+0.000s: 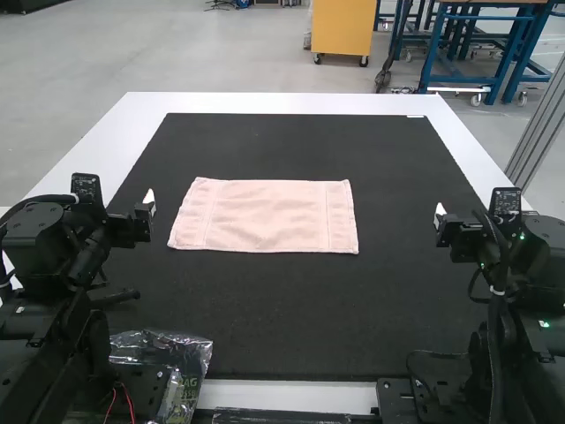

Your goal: Fold the towel.

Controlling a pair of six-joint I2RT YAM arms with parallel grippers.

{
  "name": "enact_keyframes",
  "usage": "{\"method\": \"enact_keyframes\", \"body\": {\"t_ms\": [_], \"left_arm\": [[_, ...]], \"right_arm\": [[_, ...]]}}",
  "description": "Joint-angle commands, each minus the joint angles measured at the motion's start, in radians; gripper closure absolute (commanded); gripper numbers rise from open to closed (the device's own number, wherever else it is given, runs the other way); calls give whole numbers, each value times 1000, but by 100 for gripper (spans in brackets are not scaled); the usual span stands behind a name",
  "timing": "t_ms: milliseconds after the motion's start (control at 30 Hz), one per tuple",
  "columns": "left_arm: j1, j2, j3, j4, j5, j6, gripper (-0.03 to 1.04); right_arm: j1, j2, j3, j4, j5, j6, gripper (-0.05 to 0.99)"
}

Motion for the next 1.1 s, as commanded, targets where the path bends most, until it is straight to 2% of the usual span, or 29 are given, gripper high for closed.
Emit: {"method": "enact_keyframes", "body": {"t_ms": [0, 33, 367, 433, 467, 500, 533, 567, 633, 733, 833, 900, 967, 1033, 1067], "left_arm": [[-5, -2, -7, 8, -5, 7, 4], [-5, -2, -7, 8, -5, -5, 4], [-5, -2, -6, 31, -5, -2, 4], [-5, -2, -6, 40, -6, 6, 4], [-7, -2, -6, 63, -5, 62, 4], [-5, -2, -6, 102, -3, 177, 4], [-5, -2, -6, 136, 9, 211, 4], [-5, -3, -6, 165, 9, 187, 4], [-2, -3, -6, 192, -35, 168, 4], [-7, -2, -6, 225, -32, 204, 4], [-4, -2, 8, 336, -38, 194, 6], [-2, 1, 62, 332, -41, 194, 8], [-8, 24, 139, 281, -37, 191, 8], [-13, 90, 217, 274, -38, 164, 8], [-16, 141, 261, 272, -35, 131, 8]], "right_arm": [[-7, -10, -6, -19, 3, -6, 1], [-5, -10, -6, -19, 1, -6, 1], [2, -11, -6, 12, -19, -9, 1], [1, -11, -6, 87, -19, -78, 1], [2, -10, -6, 124, -19, -154, 1], [2, -11, -6, 155, -19, -232, 2], [4, -10, -6, 167, -17, -283, 2], [4, -10, -6, 175, -17, -292, 2], [2, -11, -6, 221, -17, -325, 2], [-1, -11, -6, 300, -23, -333, 2], [-4, -2, 41, 327, -22, -322, 2], [-4, 30, 106, 319, -23, -295, 2], [-4, 104, 196, 304, -22, -246, 2], [-4, 222, 288, 302, -19, -189, 2], [-4, 299, 337, 297, -19, -157, 2]]}}
